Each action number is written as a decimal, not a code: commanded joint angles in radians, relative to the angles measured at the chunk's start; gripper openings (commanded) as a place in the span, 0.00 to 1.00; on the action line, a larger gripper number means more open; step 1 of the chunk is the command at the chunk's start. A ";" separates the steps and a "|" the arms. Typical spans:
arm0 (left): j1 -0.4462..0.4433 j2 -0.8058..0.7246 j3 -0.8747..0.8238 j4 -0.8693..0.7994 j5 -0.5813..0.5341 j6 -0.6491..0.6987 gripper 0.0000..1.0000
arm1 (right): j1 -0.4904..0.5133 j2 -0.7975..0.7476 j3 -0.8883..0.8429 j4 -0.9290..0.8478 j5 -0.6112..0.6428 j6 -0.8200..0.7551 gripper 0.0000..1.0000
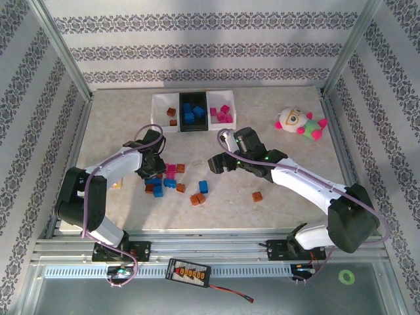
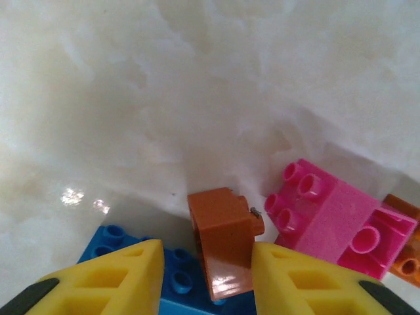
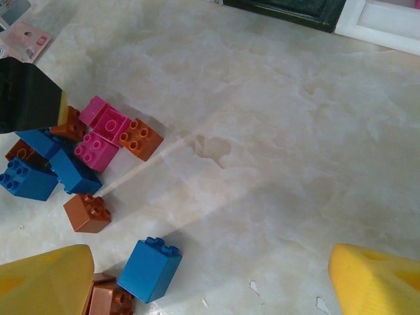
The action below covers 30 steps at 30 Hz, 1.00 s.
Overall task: Sort the legos into containers by color
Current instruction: Pick up the lego from the middle-left of the table.
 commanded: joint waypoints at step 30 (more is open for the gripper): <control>0.011 0.114 -0.037 0.050 0.035 0.001 0.42 | 0.014 0.051 0.059 -0.004 0.007 -0.022 0.93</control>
